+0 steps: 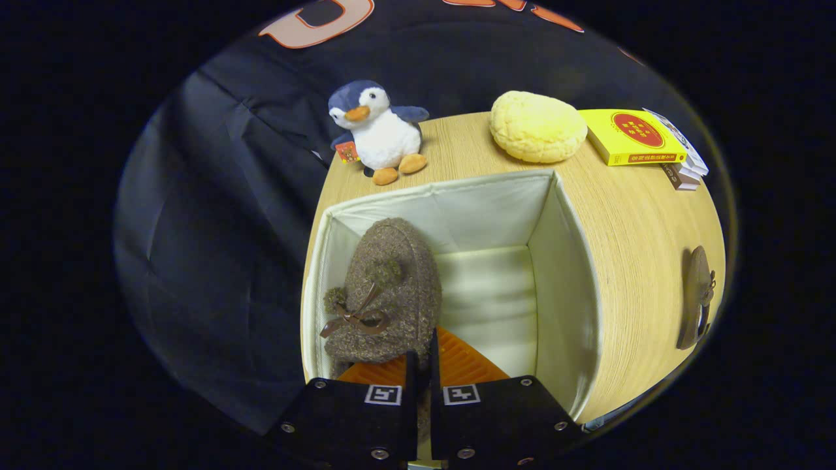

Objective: Open the storage box then place both shoes into the box .Put the left shoe in first, then the right shoe, with the right side of both shoes facing outward in a uniform manner.

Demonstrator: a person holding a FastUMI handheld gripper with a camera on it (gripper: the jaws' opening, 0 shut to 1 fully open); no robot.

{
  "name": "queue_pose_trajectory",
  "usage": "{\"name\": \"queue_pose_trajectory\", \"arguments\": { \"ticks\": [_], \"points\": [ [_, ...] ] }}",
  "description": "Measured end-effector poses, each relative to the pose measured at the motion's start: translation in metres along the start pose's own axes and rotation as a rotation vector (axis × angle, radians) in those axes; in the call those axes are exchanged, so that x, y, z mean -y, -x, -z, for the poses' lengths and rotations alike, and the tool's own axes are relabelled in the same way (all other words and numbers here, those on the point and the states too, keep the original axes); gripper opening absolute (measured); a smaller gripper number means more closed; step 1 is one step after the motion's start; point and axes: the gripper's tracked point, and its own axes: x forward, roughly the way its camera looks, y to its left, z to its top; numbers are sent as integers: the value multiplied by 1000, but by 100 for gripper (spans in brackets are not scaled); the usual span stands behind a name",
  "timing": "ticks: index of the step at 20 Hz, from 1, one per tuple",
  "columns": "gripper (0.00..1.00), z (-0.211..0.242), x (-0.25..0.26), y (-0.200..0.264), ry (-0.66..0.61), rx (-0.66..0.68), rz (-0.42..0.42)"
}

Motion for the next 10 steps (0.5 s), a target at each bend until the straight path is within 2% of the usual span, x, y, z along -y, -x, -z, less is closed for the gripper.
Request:
{"name": "queue_pose_trajectory", "arguments": {
  "ticks": [1,3,4,5,6,10],
  "points": [
    [10,5,-3,-6,14,-21,-9],
    [20,18,-10,-8,53,-70,-40],
    [34,23,-17,-6,73,-80,-74],
    [41,23,-22,0,94,-81,-102],
    [55,22,-26,7,112,-69,-128],
    [65,6,-30,55,159,17,-220]
  ]
}}
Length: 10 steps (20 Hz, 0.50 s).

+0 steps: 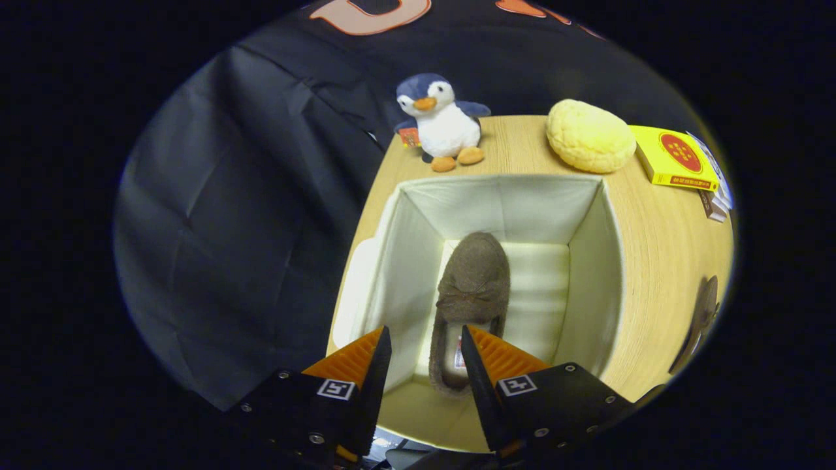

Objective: Open the storage box then place both shoes into the box .Put the left shoe in first, then the right shoe, with the right side of both shoes facing outward in a uniform manner.

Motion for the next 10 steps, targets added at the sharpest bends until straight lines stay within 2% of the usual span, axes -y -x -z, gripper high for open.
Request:
{"name": "queue_pose_trajectory", "arguments": {
  "ticks": [2,5,10],
  "points": [
    [71,-7,3,31,27,55,-33],
    [79,-16,28,80,62,142,-32],
    [96,-14,110,145,95,248,65]
  ]
}}
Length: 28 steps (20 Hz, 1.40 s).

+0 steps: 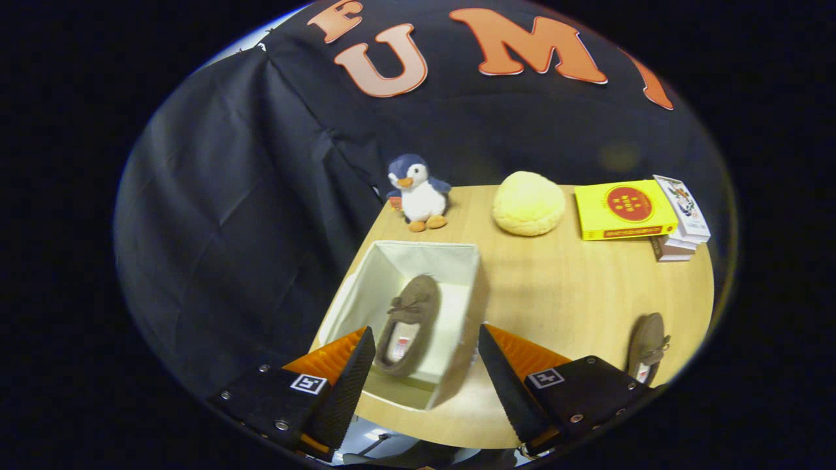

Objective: Open the storage box then place both shoes into the box .Put the left shoe in first, then the right shoe, with the right side of both shoes facing outward in a uniform manner.

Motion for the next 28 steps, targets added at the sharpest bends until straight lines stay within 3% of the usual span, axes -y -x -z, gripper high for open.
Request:
{"name": "queue_pose_trajectory", "arguments": {
  "ticks": [7,11,14,22,28],
  "points": [
    [98,42,132,52,25,13,134],
    [97,72,190,68,-30,-7,163],
    [97,101,247,73,-43,-41,230],
    [94,151,353,61,-37,-126,331],
    [83,178,388,30,11,-190,316]
  ]
}}
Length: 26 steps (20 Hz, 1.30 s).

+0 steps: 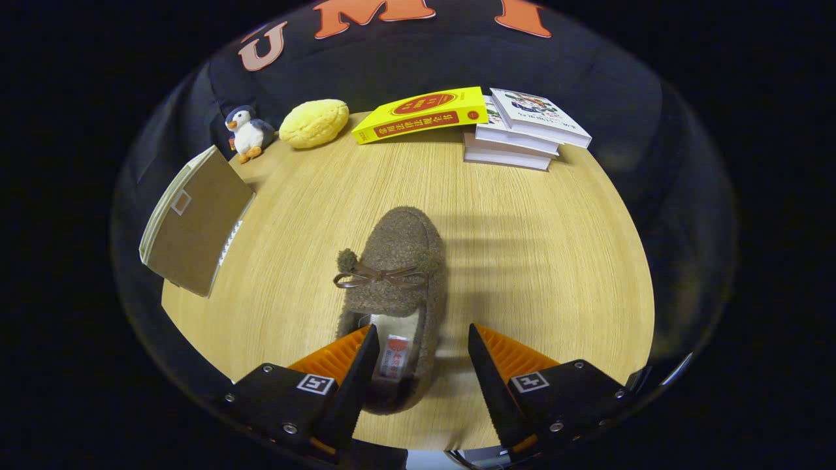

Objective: Open the storage box then place both shoes into the box .Put the left shoe in first, then the right shoe, with the right side of both shoes facing outward in a uniform manner.

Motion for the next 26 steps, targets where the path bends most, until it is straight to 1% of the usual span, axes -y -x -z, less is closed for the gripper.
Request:
{"name": "queue_pose_trajectory", "arguments": {
  "ticks": [1,5,6,7,8,10,12,13,14,16,17,20,23,26],
  "points": [
    [81,-1,1,-7,-4,8,4],
    [62,-14,8,-31,-32,31,18],
    [54,-14,8,-36,-37,26,15],
    [50,-14,6,-39,-44,25,11],
    [41,-14,6,-44,-48,21,16],
    [27,-13,3,-47,-74,15,12],
    [16,-14,4,-48,-105,7,19],
    [13,-14,4,-47,-121,1,21],
    [8,-14,4,-45,-148,-7,23],
    [4,-20,-2,-37,-203,-7,11],
    [3,-26,-5,-30,-217,5,15],
    [3,-46,-23,-1,-208,40,36],
    [3,-69,-59,30,-210,59,35],
    [3,-96,-111,60,-189,91,1]
  ]
}}
